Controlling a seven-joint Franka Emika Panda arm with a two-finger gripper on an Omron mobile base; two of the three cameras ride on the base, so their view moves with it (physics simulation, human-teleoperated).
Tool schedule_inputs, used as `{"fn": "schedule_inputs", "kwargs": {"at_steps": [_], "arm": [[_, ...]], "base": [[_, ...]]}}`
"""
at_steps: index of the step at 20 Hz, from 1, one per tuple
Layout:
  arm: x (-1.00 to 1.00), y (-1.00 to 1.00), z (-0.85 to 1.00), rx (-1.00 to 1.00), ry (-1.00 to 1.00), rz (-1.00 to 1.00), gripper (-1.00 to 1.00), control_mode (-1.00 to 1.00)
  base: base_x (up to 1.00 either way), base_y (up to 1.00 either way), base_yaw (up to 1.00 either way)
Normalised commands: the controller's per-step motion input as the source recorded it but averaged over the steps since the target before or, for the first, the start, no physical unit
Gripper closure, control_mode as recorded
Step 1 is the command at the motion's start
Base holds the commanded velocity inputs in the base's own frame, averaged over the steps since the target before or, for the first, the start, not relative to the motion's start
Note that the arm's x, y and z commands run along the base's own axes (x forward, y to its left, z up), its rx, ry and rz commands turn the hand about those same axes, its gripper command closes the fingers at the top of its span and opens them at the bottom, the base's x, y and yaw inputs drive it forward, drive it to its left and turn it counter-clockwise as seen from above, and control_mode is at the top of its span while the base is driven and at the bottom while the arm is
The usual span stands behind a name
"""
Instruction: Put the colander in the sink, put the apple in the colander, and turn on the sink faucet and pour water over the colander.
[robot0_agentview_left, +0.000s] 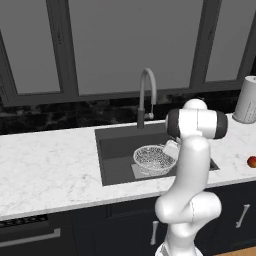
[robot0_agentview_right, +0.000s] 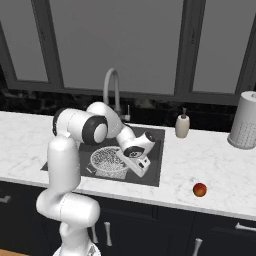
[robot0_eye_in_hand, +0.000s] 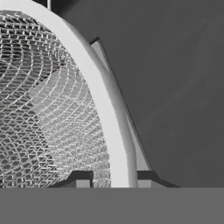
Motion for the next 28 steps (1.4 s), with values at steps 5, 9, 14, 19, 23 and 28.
{"fn": "schedule_inputs", "kwargs": {"at_steps": [5, 9, 14, 19, 23, 28], "arm": [[0.32, 0.07, -0.34, 0.0, 0.0, 0.0, 1.0, -1.0], [0.01, 0.21, -0.03, 0.0, 0.0, 0.0, -1.0, -1.0], [-0.15, 0.3, 0.2, 0.0, 0.0, 0.0, -1.0, -1.0], [-0.22, 0.15, 0.42, 0.0, 0.0, 0.0, -1.0, -1.0], [-0.39, -0.17, 0.84, 0.0, 0.0, 0.0, -1.0, -1.0], [-0.62, -0.35, 0.96, -0.01, -0.02, -0.07, -1.0, -1.0]], "base": [[0.0, 0.0, 0.0], [0.0, 0.0, 0.0], [0.0, 0.0, 0.0], [0.0, 0.0, 0.0], [0.0, 0.0, 0.0], [0.0, 0.0, 0.0]]}}
